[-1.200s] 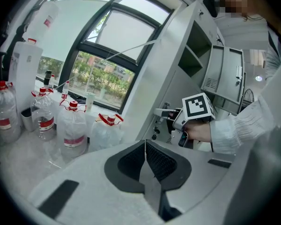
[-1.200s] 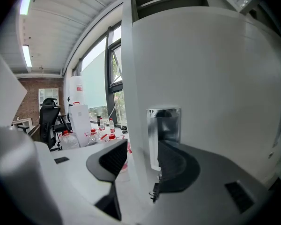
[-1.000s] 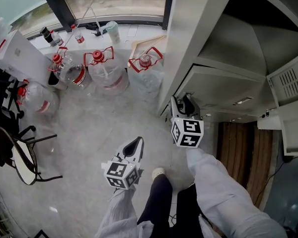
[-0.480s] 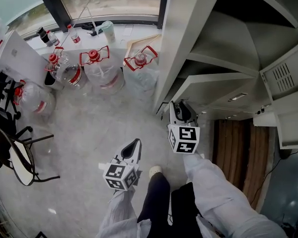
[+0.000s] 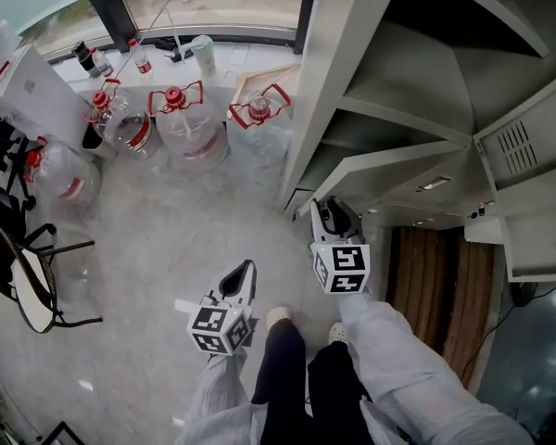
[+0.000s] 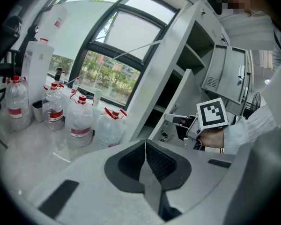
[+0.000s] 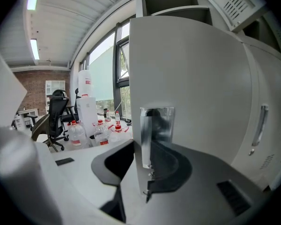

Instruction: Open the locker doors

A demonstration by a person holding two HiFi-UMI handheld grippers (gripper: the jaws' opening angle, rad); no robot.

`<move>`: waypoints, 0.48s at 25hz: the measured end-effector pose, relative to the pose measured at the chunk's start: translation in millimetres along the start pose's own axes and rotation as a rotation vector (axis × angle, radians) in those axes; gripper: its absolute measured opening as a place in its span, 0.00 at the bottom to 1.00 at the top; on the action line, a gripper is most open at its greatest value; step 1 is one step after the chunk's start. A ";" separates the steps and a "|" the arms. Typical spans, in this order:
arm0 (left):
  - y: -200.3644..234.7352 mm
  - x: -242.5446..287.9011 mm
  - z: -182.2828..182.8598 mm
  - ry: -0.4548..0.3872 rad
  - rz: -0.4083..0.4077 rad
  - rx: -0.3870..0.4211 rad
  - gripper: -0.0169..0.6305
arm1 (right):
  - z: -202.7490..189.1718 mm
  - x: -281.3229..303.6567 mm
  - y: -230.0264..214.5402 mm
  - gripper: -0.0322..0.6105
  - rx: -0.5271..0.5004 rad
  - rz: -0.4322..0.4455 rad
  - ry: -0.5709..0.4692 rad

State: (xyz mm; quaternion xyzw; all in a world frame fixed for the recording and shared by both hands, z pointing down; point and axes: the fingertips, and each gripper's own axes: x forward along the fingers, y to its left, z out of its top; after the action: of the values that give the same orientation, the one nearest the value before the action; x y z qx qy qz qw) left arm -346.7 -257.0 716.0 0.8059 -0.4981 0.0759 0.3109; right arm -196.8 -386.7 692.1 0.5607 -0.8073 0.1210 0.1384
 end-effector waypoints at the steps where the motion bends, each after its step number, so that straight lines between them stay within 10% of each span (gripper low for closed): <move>1: -1.1 -0.7 -1.5 -0.001 0.005 -0.006 0.05 | -0.7 -1.8 0.4 0.21 -0.004 0.009 -0.001; 12: -31.3 -0.8 -12.5 -0.005 0.036 -0.018 0.05 | -13.9 -35.9 6.7 0.21 -0.056 0.132 0.005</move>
State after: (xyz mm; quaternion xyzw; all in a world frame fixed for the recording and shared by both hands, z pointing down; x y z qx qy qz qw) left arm -318.2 -239.4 712.3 0.7942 -0.5139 0.0749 0.3156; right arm -189.9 -348.3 691.9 0.5019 -0.8453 0.1089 0.1477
